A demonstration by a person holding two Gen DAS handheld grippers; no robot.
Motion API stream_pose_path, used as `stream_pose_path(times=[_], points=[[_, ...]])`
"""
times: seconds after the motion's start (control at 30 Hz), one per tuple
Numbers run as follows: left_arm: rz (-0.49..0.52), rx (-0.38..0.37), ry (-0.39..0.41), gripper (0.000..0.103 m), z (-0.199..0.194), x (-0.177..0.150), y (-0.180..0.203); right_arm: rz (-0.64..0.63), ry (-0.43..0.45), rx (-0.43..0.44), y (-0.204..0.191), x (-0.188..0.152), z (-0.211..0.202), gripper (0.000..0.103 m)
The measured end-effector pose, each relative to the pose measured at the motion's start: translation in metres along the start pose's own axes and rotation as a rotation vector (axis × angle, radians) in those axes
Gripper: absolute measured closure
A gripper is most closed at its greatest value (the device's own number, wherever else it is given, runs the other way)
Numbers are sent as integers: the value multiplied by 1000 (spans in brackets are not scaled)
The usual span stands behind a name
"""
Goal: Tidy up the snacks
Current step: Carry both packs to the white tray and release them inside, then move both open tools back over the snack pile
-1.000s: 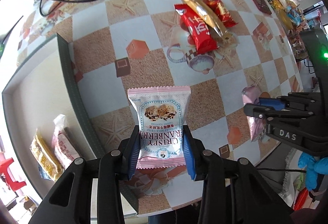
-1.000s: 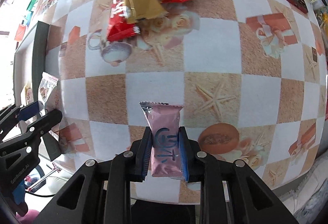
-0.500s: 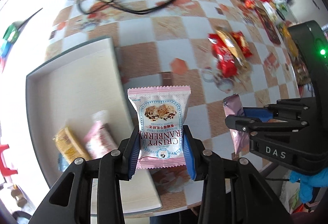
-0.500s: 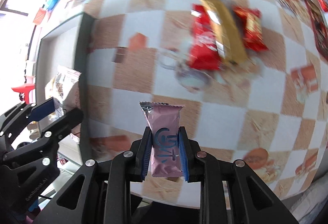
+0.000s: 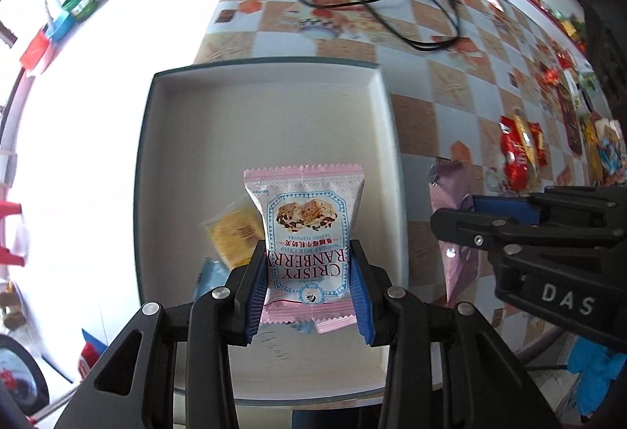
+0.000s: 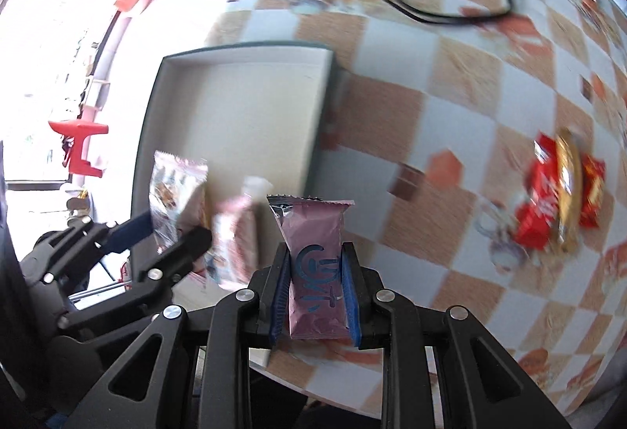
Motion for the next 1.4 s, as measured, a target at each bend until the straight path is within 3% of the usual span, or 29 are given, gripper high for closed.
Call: stream_pose_path(times=[0.2, 0.5, 0.7, 0.77, 0.8, 0.83, 1.07, 1.4], points=[[-56, 5, -39, 61, 13, -12, -26, -28, -6, 7, -34, 8, 18, 77], [-49, 32, -96, 60, 29, -25, -28, -15, -41, 2, -54, 12, 34, 77], [-53, 70, -110, 37, 29, -27, -25, 17, -64, 6, -46, 12, 37, 76], [-56, 68, -109, 31, 28, -27, -23, 39, -76, 0, -37, 11, 37, 51], [-56, 65, -108, 30, 27, -26, -20, 51, -69, -16, -32, 11, 36, 18], [-54, 63, -107, 29, 26, -24, -18, 59, -51, -30, -25, 11, 31, 5], [0, 64, -93, 27, 18, -12, 13, 137, -25, -124, 32, 9, 18, 4], [73, 30, -49, 27, -1, 15, 63, 309, 89, -292, 158, 23, -22, 5]])
Point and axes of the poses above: each gripper's, at about its wrist camera, not at the fingertips, and z roughly the way its jaws point, y to its right, x to its top, the point moved 2 cm from there along z, roughly the way its jaws point, and after that the axes turned 11 degrees about z, right-handed, at the moved point
